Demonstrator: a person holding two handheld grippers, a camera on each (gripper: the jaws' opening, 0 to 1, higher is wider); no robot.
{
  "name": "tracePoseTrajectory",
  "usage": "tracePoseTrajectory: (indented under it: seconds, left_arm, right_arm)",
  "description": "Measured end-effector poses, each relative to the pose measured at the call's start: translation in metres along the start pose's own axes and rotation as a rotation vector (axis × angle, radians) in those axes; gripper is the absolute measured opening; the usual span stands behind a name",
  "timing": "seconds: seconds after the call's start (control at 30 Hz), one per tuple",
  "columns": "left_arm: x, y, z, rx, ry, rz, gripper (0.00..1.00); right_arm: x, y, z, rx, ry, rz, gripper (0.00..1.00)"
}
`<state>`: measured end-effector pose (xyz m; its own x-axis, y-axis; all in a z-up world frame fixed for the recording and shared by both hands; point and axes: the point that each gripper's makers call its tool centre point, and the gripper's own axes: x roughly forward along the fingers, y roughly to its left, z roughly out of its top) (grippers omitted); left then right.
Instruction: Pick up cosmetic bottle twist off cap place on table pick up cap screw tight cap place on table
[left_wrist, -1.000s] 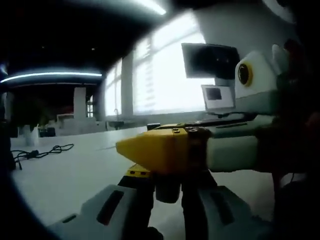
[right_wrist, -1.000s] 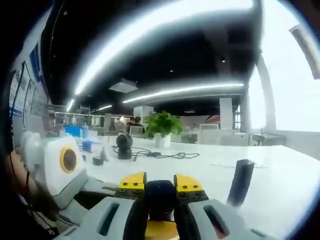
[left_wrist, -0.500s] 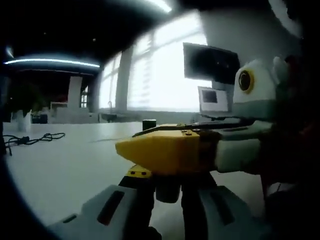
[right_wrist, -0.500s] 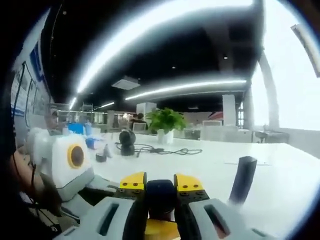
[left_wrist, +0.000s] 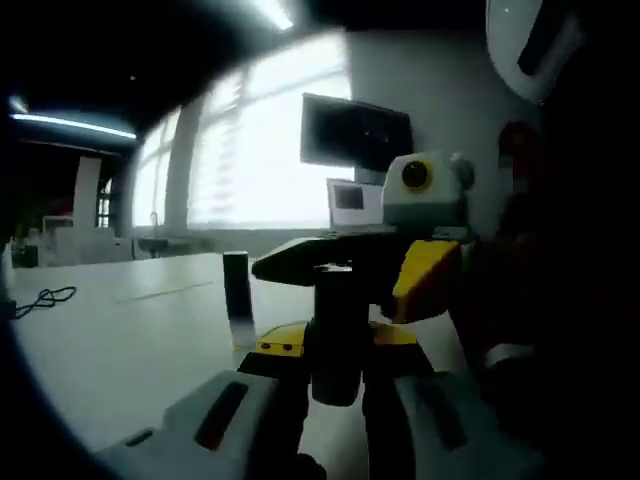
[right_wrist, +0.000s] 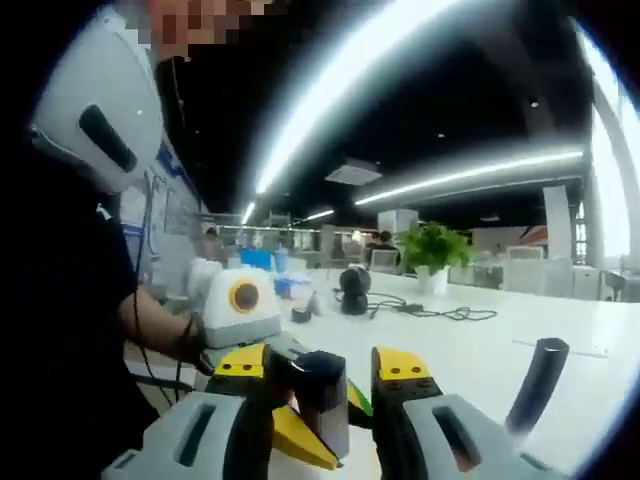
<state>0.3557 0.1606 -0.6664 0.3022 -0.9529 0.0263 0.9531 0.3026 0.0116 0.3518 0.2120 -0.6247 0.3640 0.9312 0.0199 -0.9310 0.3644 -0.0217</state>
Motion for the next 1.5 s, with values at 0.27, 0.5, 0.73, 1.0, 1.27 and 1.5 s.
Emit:
tracePoseTrajectory:
  seconds: [0.27, 0.5, 0.73, 1.0, 1.27, 1.5]
  left_arm:
    - [-0.001, -0.029, 0.005, -0.030, -0.009, -0.138, 0.09]
    - [-0.005, -0.040, 0.003, -0.025, 0.004, -0.210, 0.09]
    - [-0.004, -0.038, 0.005, -0.004, 0.005, -0.184, 0.09]
    - [0.000, -0.028, 0.003, 0.045, 0.026, -0.067, 0.07]
    - [0.001, -0.024, -0.004, 0.057, 0.068, -0.038, 0.07]
    - [0.003, -0.025, -0.010, 0.029, 0.052, -0.074, 0.10]
  right_arm:
    - [0.000, 0.031, 0.000, -0.058, 0.030, 0.193, 0.28]
    - [0.006, 0.043, -0.004, -0.033, 0.050, 0.259, 0.20]
    - [0.008, 0.040, -0.002, -0.039, 0.038, 0.228, 0.13]
    - [0.005, 0.027, -0.004, -0.045, 0.028, 0.138, 0.12]
    - [0.003, 0.022, -0.011, -0.033, 0.006, 0.121, 0.12]
    - [0.002, 0.023, -0.016, -0.064, 0.015, 0.116, 0.13]
